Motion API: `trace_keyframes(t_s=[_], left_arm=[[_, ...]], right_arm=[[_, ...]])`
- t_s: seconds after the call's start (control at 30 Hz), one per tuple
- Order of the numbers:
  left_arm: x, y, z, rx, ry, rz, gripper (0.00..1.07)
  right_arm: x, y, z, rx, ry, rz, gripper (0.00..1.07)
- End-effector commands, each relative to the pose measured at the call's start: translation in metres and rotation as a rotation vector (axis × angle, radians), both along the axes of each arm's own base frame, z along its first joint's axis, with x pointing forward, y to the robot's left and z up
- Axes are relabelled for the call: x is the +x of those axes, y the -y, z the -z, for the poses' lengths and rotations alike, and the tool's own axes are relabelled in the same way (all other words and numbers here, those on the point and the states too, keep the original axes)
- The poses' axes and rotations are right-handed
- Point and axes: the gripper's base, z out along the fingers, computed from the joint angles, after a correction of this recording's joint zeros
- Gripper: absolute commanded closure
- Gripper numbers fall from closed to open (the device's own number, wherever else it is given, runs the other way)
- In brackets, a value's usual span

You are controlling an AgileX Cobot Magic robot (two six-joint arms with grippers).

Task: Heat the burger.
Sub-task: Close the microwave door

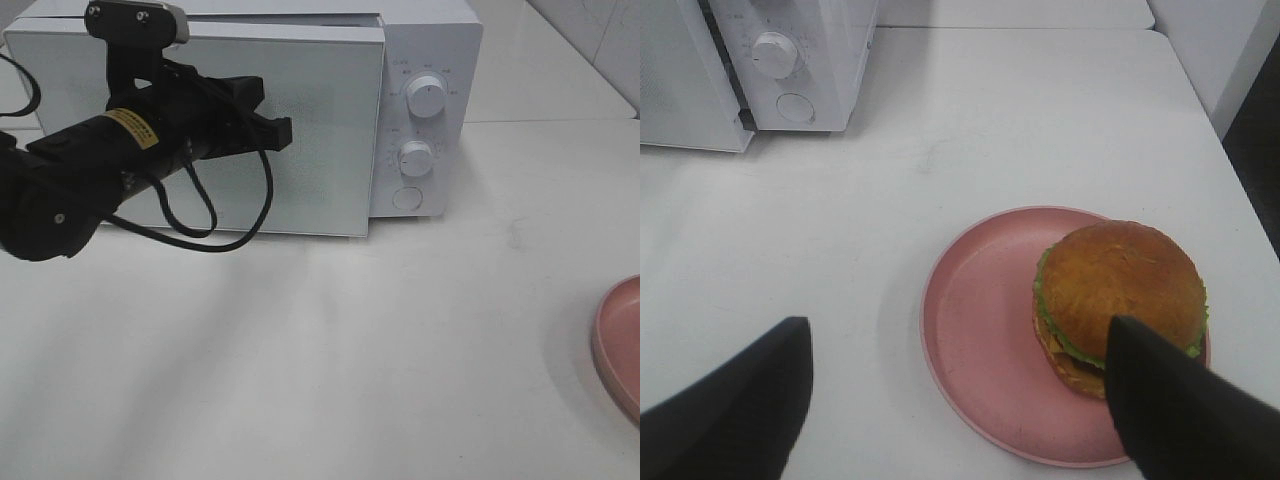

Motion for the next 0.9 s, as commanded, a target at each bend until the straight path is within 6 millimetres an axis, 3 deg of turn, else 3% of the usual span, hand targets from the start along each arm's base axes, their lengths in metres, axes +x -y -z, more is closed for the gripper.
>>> trace_keyframes(t_s=[0.03,0.53,0.9], left_arm=[[0.004,0.008,-0.002,-0.012,-0.004,-0.007,1.07],[0.040,0.038,-0.004,-0.026,-0.034,-0.051,1.07],[0.053,0.044,-0.007,-0.033,-0.017,-0.081,1.07]], right_arm=[[-0.004,0.000,0.000,-0.007,0.030,0.000,0.31],[-0.004,0.000,0.000,-0.007,0.030,0.000,0.31],[-0.004,0.000,0.000,-0.007,0.030,0.000,0.31]])
